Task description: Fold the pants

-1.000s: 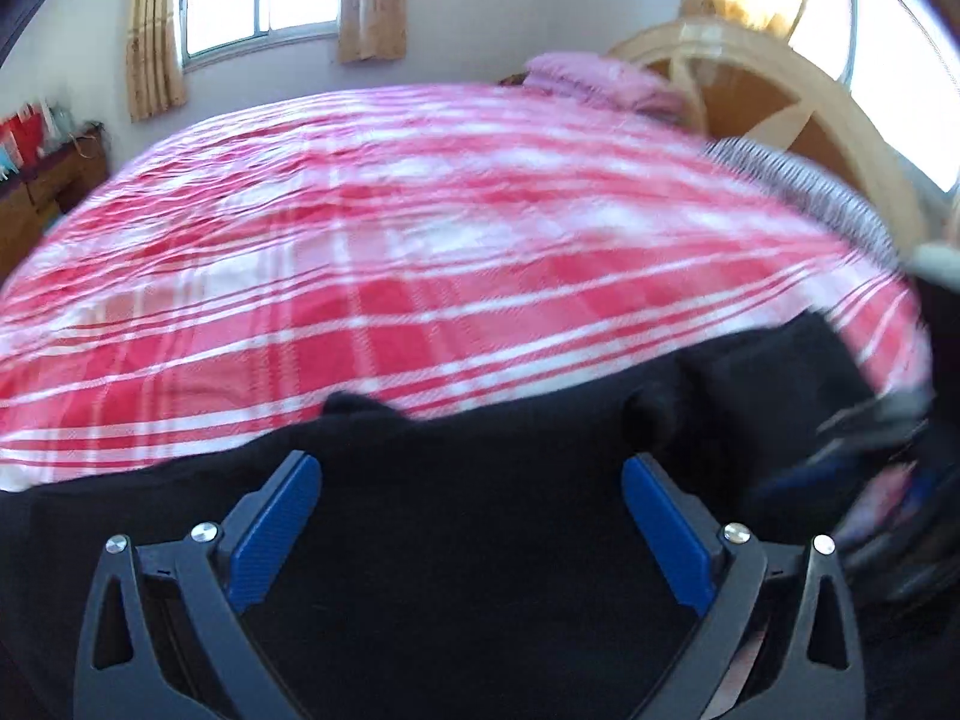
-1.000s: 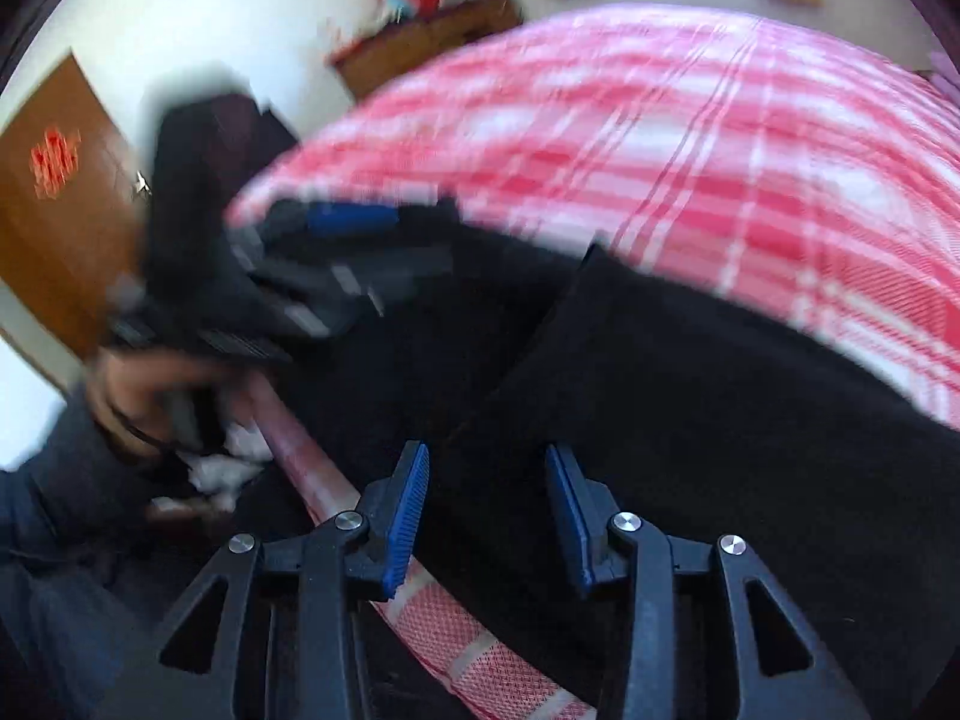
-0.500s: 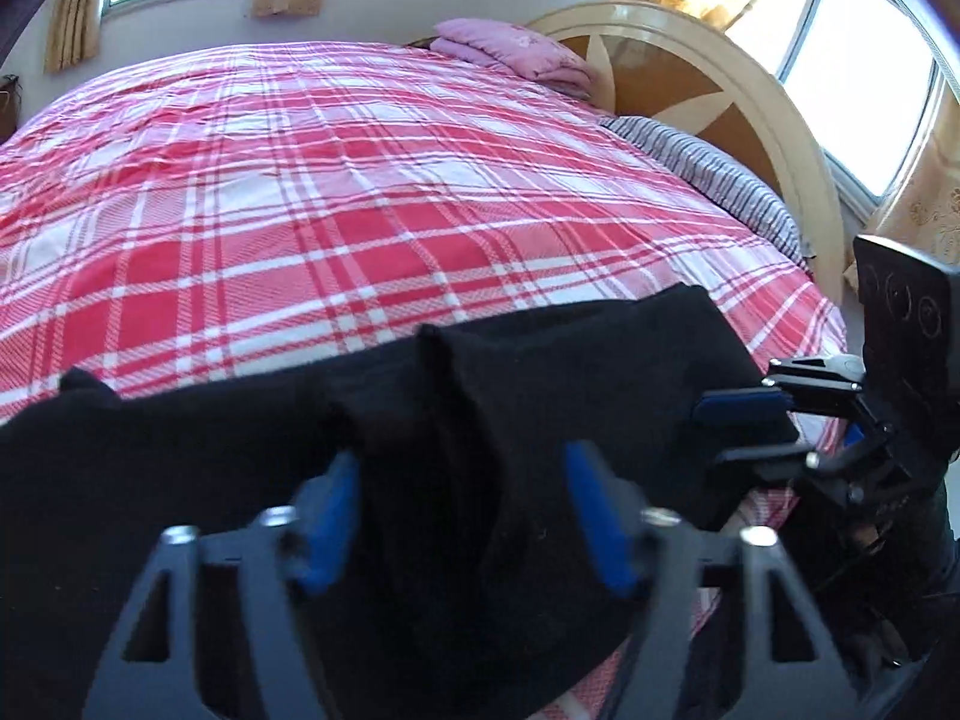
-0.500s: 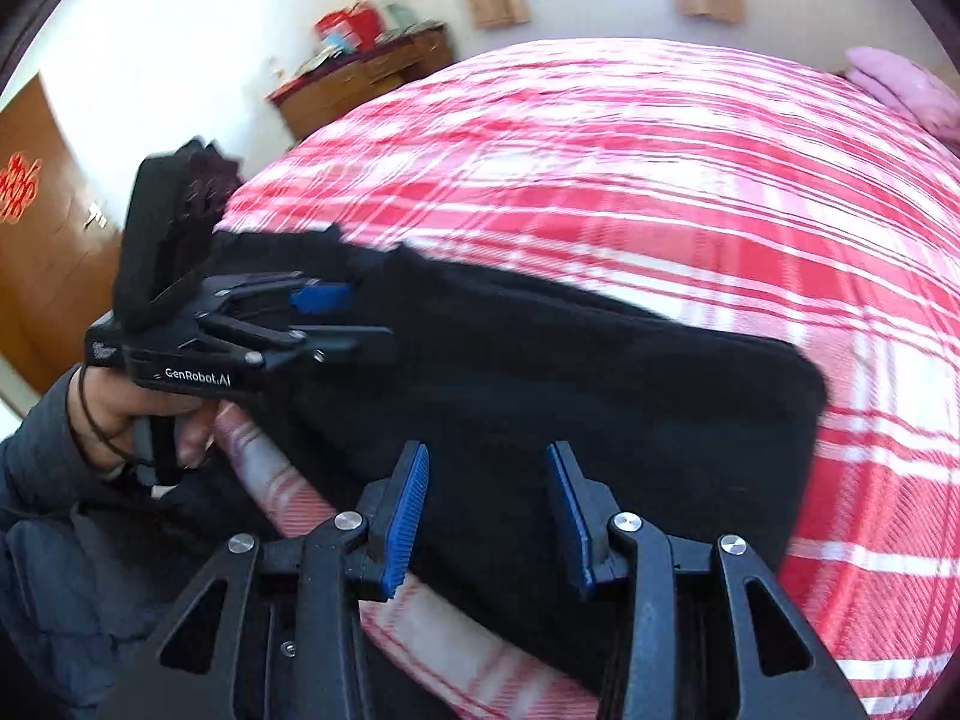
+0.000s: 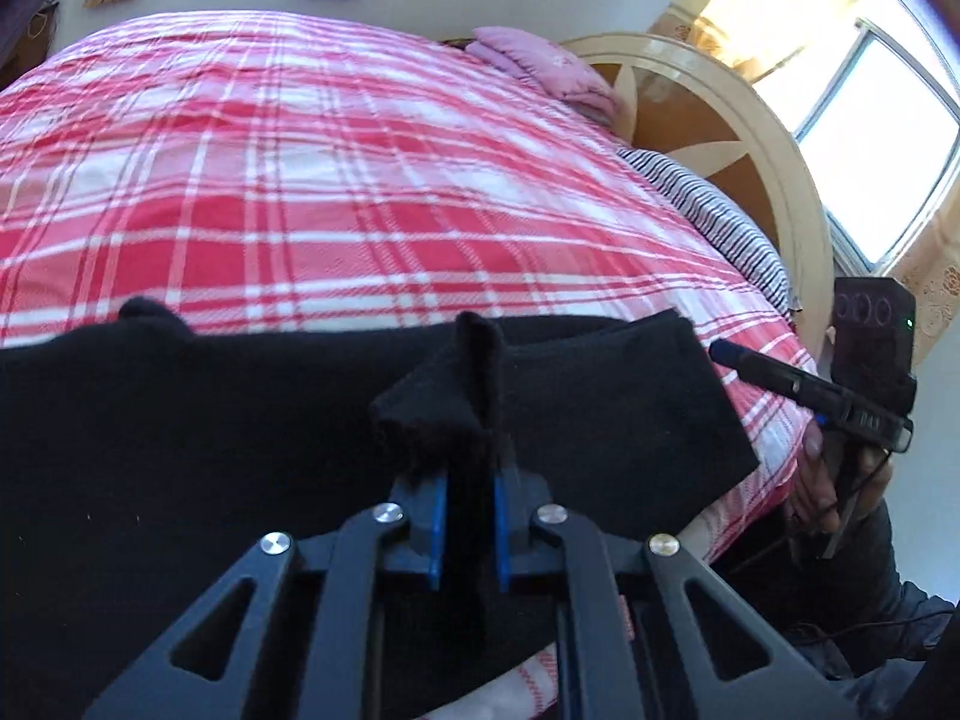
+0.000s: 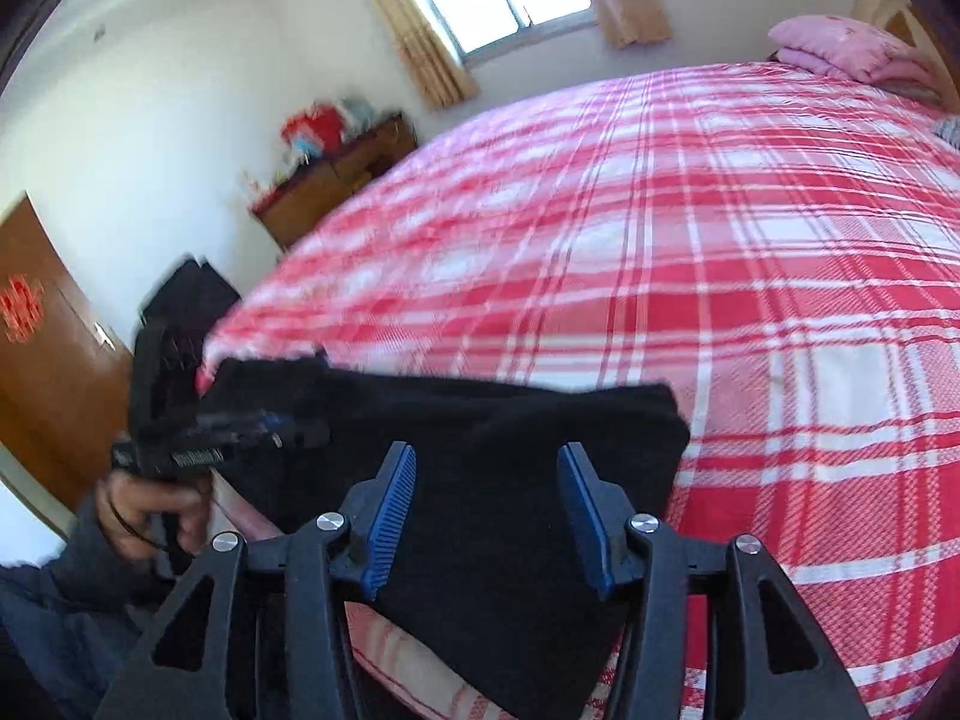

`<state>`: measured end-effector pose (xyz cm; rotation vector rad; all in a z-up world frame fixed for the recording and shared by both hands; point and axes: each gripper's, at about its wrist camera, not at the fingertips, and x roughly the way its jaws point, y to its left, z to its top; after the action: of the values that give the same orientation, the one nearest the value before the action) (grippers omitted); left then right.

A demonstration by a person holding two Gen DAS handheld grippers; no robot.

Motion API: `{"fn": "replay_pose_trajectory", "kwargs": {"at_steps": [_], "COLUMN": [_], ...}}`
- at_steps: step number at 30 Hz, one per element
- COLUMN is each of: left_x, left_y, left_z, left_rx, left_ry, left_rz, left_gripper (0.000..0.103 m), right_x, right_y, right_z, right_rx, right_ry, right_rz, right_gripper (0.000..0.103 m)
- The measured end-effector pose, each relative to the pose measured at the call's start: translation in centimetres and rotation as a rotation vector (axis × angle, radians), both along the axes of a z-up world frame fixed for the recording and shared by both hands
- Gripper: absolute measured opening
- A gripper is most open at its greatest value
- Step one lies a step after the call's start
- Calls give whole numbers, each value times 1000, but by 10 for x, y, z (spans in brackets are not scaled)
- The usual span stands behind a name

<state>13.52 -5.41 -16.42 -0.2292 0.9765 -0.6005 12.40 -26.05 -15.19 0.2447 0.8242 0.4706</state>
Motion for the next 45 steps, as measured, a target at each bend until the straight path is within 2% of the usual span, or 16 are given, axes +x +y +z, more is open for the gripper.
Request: {"fn": "replay_pose_trajectory", "kwargs": {"at_steps": [3,6,10,13,16,21,23,25,29,30,31,34,37,40,42,45], "left_x": [0,-2,-4,-5,-5,-5,-2,1,0,0,-2,-7,-14,-21,-26,-33], "left_y": [4,8,12,11,13,20,23,23,22,23,25,42,72,124,163,214], "left_z": [-5,-6,-2,2,6,16,14,6,6,9,12,22,32,44,50,46], "left_rx": [-10,-5,7,20,20,26,38,43,75,84,96,159,213,301,369,459], "left_ry": [14,10,-14,-33,-45,-71,-62,-38,-40,-49,-62,-106,-131,-176,-203,-209], "left_rz": [9,15,15,14,22,45,51,51,39,36,33,61,107,222,321,451], "left_gripper": [14,16,15,15,15,11,11,11,12,16,24,47,50,56,58,68], "right_x": [6,7,-3,-6,-5,-14,-8,0,3,5,9,32,23,8,-2,-9], "right_y": [9,4,6,15,21,16,15,11,3,3,5,22,38,42,42,39], "right_z": [-19,-26,-8,-9,-21,-3,-9,-24,-13,-8,-6,-27,-22,-12,-5,2], "right_rx": [-109,-93,-46,-81,-144,-84,-120,-115,-45,-28,-24,-137,-206,-162,-147,-122], "right_ry": [50,58,-4,-13,3,-86,-55,-3,-35,-52,-48,79,20,-51,-110,-158], "right_rz": [-13,-8,15,46,35,25,-6,-25,-33,-35,-31,-18,-8,40,39,20], "right_gripper": [52,52,54,60,61,62,73,73,73,73,73,73,73,73,73,73]}}
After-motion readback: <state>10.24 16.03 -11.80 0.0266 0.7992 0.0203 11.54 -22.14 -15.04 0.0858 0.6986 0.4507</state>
